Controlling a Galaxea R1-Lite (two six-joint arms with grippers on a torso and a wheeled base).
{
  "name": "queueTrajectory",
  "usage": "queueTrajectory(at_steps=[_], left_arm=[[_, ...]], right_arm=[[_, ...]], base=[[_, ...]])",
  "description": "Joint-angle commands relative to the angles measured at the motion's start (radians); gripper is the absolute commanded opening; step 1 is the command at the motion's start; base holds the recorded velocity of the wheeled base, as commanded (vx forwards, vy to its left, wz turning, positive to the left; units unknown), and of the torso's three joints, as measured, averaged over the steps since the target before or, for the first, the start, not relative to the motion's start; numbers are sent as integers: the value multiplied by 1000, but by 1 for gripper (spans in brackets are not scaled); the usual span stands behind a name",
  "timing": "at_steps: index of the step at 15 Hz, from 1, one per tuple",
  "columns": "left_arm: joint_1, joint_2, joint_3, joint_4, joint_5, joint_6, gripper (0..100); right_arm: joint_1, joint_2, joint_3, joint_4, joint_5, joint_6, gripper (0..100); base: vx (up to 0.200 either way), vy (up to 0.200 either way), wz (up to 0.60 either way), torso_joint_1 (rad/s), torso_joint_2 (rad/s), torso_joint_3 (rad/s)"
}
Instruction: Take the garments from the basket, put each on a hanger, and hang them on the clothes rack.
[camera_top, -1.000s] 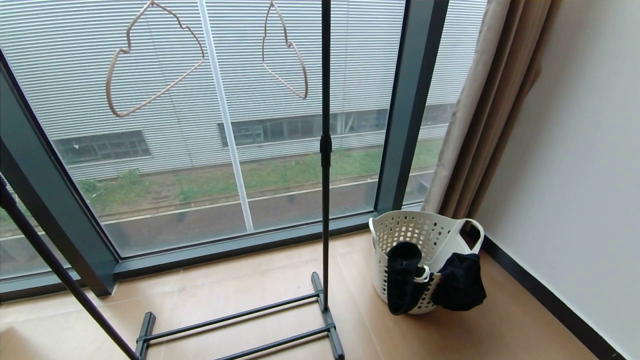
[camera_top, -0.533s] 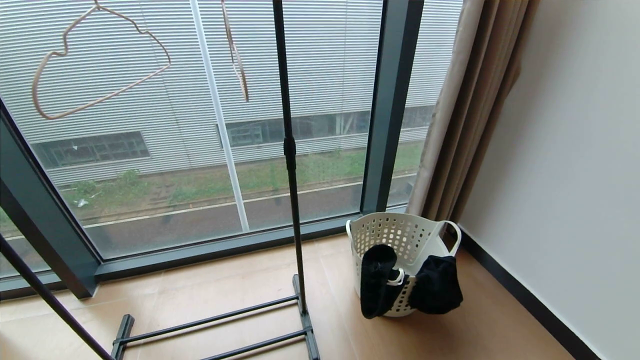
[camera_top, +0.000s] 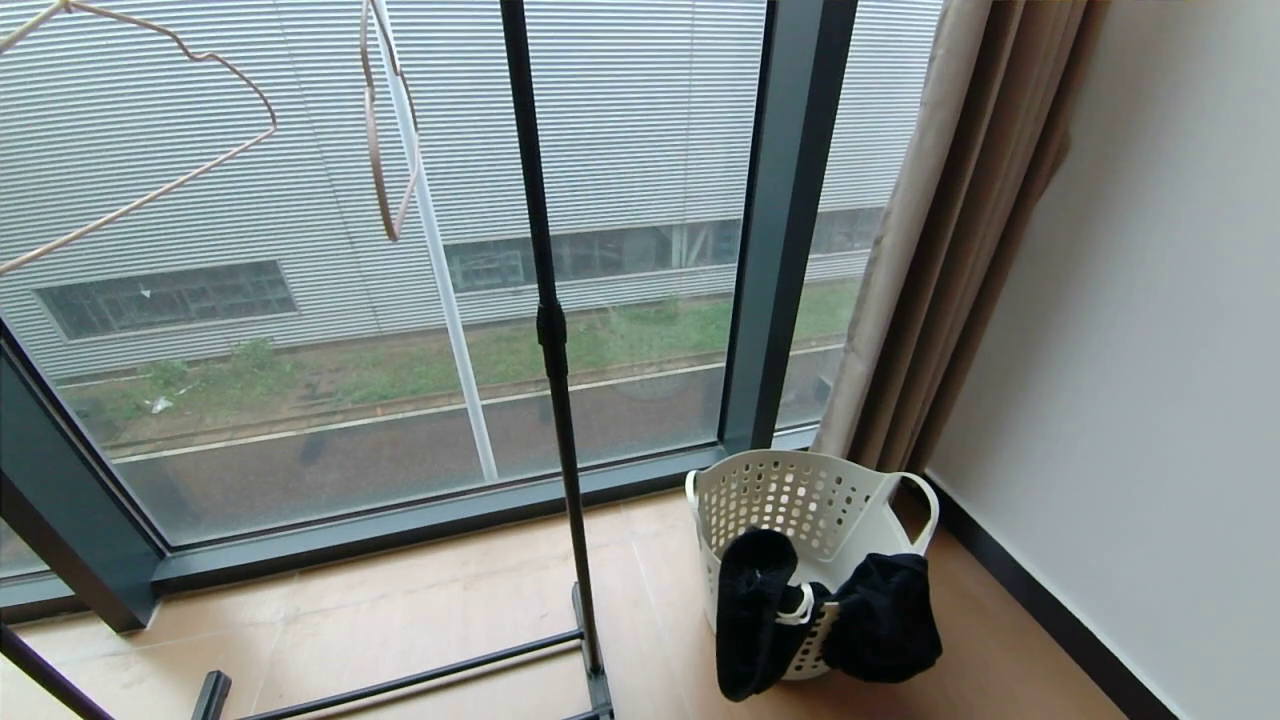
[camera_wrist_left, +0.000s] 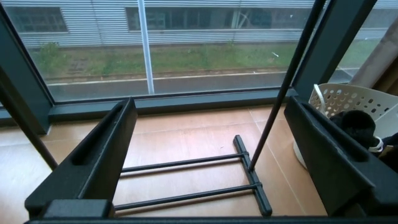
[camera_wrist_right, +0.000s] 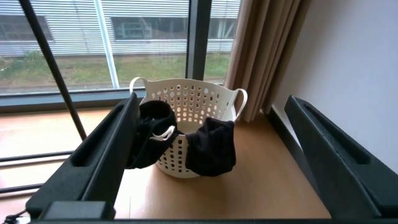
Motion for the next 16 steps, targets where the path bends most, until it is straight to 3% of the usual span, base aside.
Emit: queueTrajectory(at_steps=[1,11,16], left_arm=[[-1,1,1,0,2,1,100],[-3,1,-2,2,-4,-4,100],[-3,1,-2,3,-4,-4,100]], right_arm=[[-1,1,0,-1,1,-1,100],[-1,1,0,-1,0,2,100],[-1,1,0,-1,0,2,100]], base=[[0,0,0,0,0,0],[0,0,0,0,0,0],[0,0,0,0,0,-140]])
